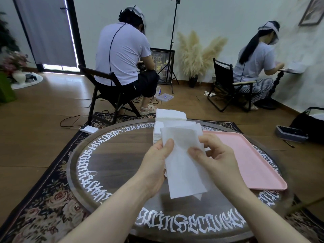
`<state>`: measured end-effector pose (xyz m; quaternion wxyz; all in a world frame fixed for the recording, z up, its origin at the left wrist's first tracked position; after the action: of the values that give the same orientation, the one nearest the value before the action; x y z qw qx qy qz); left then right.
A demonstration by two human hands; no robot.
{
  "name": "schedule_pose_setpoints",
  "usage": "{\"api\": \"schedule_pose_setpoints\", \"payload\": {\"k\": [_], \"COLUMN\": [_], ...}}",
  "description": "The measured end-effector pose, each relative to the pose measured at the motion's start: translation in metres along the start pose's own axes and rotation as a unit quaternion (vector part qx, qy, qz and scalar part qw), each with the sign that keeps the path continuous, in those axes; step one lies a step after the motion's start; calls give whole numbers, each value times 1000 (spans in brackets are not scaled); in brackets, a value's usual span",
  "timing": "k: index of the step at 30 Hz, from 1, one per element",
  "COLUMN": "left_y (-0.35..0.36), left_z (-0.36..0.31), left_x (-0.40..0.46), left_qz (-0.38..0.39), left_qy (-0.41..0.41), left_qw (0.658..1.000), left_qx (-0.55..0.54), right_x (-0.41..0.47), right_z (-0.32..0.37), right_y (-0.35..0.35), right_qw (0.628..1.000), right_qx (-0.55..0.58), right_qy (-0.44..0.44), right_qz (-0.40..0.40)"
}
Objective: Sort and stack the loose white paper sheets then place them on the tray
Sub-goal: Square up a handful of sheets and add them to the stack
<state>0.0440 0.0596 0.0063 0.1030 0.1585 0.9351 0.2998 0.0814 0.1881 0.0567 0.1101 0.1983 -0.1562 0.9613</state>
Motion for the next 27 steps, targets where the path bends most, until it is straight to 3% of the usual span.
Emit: {"api": "schedule_pose_setpoints", "payload": {"k": [9, 14, 19, 24, 27], "left_y": [2, 6, 1, 6, 1], "left_z": [-1, -3, -2, -5, -4], "left_x": [0, -2, 0, 2, 4], "left_qz": [7, 17, 16, 52, 34], "left_qy": [6, 13, 17, 33, 37], "left_qw": [1000, 1000, 1000, 998, 999], "left_qx": [9, -18, -11, -18, -8], "right_x": [-1, 1, -2, 2, 4], "right_z": [-3, -8, -17, -31, -40], "right_y": [-4, -3, 5, 0, -3], "right_qw": [999, 992, 995, 975, 948], "right_qx": [32, 116, 44, 176, 265], "right_qy": [11, 39, 86, 133, 172], "right_qz": [-17, -27, 34, -6, -38]}}
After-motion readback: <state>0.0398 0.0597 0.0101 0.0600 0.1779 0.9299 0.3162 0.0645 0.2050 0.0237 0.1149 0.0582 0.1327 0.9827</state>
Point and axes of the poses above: each hand's wrist, its own x-axis towards the middle knuckle, its own y-axis out of the palm, z = x × y, the point moved 9 cm from there along x, towards the middle knuckle, and after that the axes turned 5 degrees about -x, right-handed, at the moved point
